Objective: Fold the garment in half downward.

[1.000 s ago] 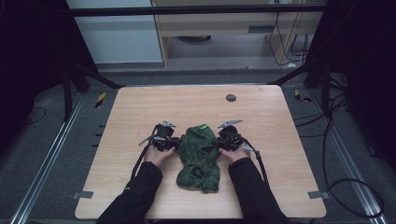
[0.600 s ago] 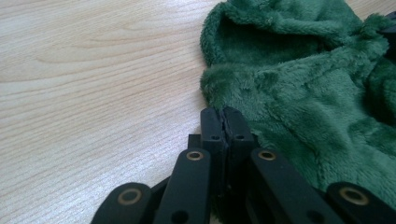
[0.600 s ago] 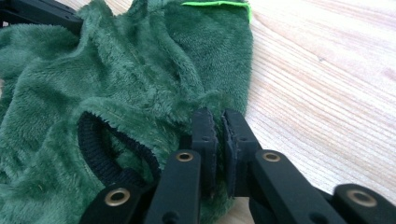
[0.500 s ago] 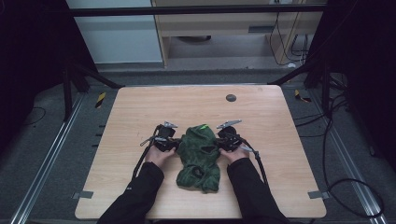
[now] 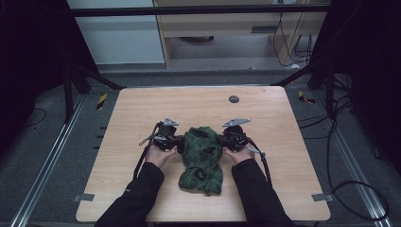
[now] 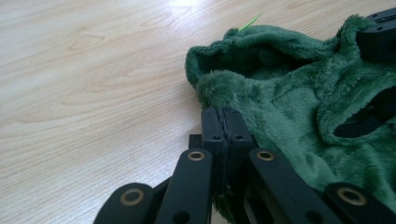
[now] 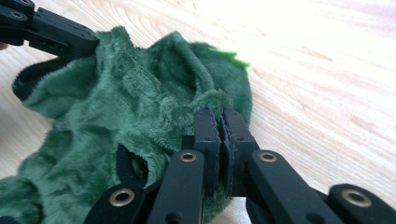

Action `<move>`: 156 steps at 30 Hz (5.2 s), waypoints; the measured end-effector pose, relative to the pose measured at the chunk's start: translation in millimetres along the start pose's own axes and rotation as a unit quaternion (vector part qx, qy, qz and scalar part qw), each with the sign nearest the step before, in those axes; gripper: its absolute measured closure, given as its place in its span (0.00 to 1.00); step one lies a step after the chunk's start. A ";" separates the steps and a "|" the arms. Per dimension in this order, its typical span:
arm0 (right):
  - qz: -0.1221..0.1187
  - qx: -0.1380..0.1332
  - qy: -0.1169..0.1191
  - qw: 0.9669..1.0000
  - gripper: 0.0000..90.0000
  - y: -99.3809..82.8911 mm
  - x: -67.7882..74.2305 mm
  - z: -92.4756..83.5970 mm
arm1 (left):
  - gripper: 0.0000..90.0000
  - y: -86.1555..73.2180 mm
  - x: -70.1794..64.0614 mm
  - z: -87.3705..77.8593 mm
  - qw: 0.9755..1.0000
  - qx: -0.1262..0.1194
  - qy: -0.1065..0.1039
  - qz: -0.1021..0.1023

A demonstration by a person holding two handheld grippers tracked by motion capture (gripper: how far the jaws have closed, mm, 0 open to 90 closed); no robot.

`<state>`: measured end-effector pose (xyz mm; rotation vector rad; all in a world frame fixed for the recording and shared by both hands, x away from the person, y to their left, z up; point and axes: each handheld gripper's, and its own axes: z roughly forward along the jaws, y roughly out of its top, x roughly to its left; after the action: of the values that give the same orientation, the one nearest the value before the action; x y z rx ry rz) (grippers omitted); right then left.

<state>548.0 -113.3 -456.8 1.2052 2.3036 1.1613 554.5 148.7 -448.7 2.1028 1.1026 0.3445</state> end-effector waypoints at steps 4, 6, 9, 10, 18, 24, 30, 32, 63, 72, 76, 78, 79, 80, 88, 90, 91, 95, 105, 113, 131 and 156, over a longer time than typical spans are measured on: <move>-0.005 -0.014 0.006 1.000 0.96 2.6 2.4 -9.6 | 1.00 0.7 -4.4 -10.7 1.000 -0.008 -0.003 0.010; -0.007 -0.016 0.007 1.000 0.96 3.5 3.4 -13.5 | 1.00 0.2 -5.9 -15.8 1.000 -0.015 -0.004 0.012; -0.011 -0.023 0.015 1.000 0.96 4.0 4.8 -17.9 | 1.00 -0.9 -7.8 -24.4 1.000 -0.020 -0.007 0.016; -0.015 -0.024 0.015 0.999 0.96 4.3 5.5 -19.3 | 1.00 -1.2 -8.4 -27.2 1.000 -0.021 -0.009 0.018; -0.033 -0.041 0.026 0.998 0.96 5.3 14.0 -33.2 | 1.00 -9.0 -15.8 -48.4 0.999 -0.037 -0.017 0.027; -0.048 -0.047 0.031 0.997 0.96 3.9 22.1 -43.1 | 0.99 -14.3 -21.3 -54.9 0.998 -0.037 -0.025 0.035; -0.054 -0.052 0.034 0.997 0.96 0.8 26.0 -49.9 | 0.99 -20.5 -24.5 -59.2 0.998 -0.038 -0.031 0.037; -0.055 -0.050 0.036 0.997 0.96 -0.5 26.8 -51.4 | 1.00 -22.4 -25.3 -60.5 0.998 -0.036 -0.033 0.037; -0.076 -0.046 0.070 0.994 0.96 -39.3 47.4 -74.2 | 0.99 -56.4 -46.5 -82.7 0.996 -0.023 -0.066 0.051; -0.070 -0.034 0.078 0.994 0.95 -53.9 49.8 -76.6 | 0.99 -66.1 -51.5 -82.6 0.996 -0.013 -0.073 0.048; -0.069 -0.031 0.085 0.994 0.95 -58.6 53.4 -77.2 | 0.99 -70.6 -53.1 -82.5 0.996 -0.007 -0.076 0.048; -0.071 -0.030 0.089 0.993 0.95 -60.8 55.3 -77.1 | 0.99 -72.8 -54.0 -82.3 0.996 -0.003 -0.078 0.046; -0.070 -0.029 0.090 0.993 0.95 -62.0 56.7 -77.1 | 0.99 -73.8 -54.2 -82.2 0.996 -0.002 -0.079 0.046; -0.071 -0.028 0.091 0.993 0.95 -63.2 57.6 -77.0 | 0.99 -75.2 -54.4 -81.9 0.996 0.000 -0.081 0.045; -0.066 -0.023 0.100 0.992 0.95 -72.4 60.3 -78.6 | 0.99 -83.4 -55.4 -80.8 0.995 0.013 -0.088 0.041; -0.065 -0.022 0.102 0.992 0.94 -74.6 60.7 -79.2 | 0.99 -85.2 -55.5 -80.7 0.995 0.015 -0.089 0.042; -0.063 -0.021 0.101 0.993 0.94 -75.4 61.0 -79.4 | 0.99 -85.2 -55.5 -80.7 0.995 0.015 -0.089 0.042; -0.061 -0.018 0.105 0.992 0.94 -80.9 61.9 -78.5 | 0.99 -90.2 -57.5 -78.5 0.995 0.024 -0.093 0.040; -0.061 -0.003 0.111 0.992 0.92 -89.8 63.3 -74.0 | 0.99 -96.4 -61.9 -69.1 0.993 0.047 -0.097 0.047; -0.057 0.012 0.115 0.992 0.90 -95.6 64.0 -70.0 | 0.99 -99.1 -63.5 -64.7 0.992 0.056 -0.097 0.052; -0.038 -0.033 0.109 0.993 0.78 -88.0 57.6 -85.0 | 0.87 -95.2 -58.0 -85.4 0.995 0.018 -0.089 0.040; 0.002 -0.059 0.058 0.997 0.91 -54.7 29.5 -80.6 | 0.97 -63.9 -32.2 -82.9 0.999 -0.038 -0.021 0.003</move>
<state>453.7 -149.9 -444.9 1.1288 2.2793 1.3823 452.9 186.3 -432.8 2.0375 1.0432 0.3385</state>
